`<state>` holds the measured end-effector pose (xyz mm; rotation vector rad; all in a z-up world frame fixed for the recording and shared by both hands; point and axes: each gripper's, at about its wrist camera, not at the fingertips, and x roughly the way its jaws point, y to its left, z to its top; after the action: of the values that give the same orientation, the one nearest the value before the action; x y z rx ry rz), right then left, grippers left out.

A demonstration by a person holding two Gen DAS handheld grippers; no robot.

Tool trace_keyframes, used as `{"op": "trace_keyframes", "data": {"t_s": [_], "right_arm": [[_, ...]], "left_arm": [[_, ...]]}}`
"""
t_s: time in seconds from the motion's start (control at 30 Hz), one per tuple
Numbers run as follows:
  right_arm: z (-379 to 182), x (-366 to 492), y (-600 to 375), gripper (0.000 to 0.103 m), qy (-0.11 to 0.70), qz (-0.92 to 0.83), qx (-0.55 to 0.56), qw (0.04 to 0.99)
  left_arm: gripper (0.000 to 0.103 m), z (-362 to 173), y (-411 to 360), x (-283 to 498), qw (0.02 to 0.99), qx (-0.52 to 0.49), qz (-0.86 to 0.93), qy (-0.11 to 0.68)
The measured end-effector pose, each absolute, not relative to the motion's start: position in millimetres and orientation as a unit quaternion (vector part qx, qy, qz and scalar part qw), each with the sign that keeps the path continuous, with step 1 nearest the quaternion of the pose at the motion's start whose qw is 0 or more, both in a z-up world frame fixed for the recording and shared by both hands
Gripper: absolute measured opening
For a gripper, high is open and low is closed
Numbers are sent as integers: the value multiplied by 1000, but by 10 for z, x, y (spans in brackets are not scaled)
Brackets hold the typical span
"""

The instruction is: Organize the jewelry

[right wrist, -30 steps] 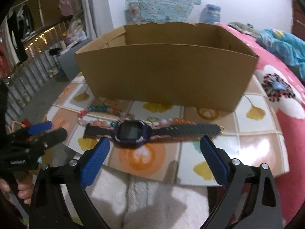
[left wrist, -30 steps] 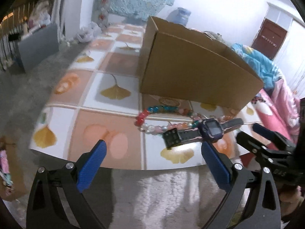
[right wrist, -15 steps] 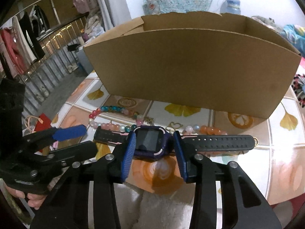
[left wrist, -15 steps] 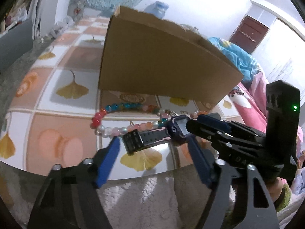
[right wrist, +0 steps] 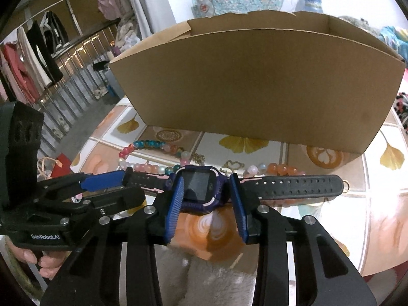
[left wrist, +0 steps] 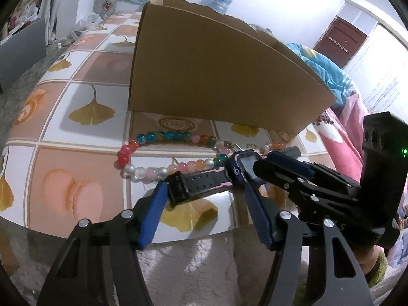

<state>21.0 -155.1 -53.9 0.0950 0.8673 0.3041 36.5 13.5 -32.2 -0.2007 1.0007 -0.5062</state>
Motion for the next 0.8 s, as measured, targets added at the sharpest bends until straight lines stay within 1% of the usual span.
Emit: {"op": "trace_keyframes", "data": {"t_s": [0.13, 0.3, 0.5, 0.6, 0.8], "right_arm": [[-544, 207, -1608, 34, 420, 154, 65, 892], [-547, 199, -1628, 34, 419, 157, 68, 892], [-543, 188, -1657, 34, 418, 160, 74, 891], [-541, 181, -1652, 34, 416, 160, 72, 892], [-535, 177, -1668, 34, 416, 161, 78, 892]], "left_arm": [[61, -322, 172, 370, 830, -129, -254, 480], [60, -258, 187, 347, 835, -135, -256, 468], [55, -203, 163, 373, 841, -137, -252, 458], [52, -197, 110, 390, 845, -125, -248, 456], [39, -205, 5, 380, 855, -82, -237, 455]]}}
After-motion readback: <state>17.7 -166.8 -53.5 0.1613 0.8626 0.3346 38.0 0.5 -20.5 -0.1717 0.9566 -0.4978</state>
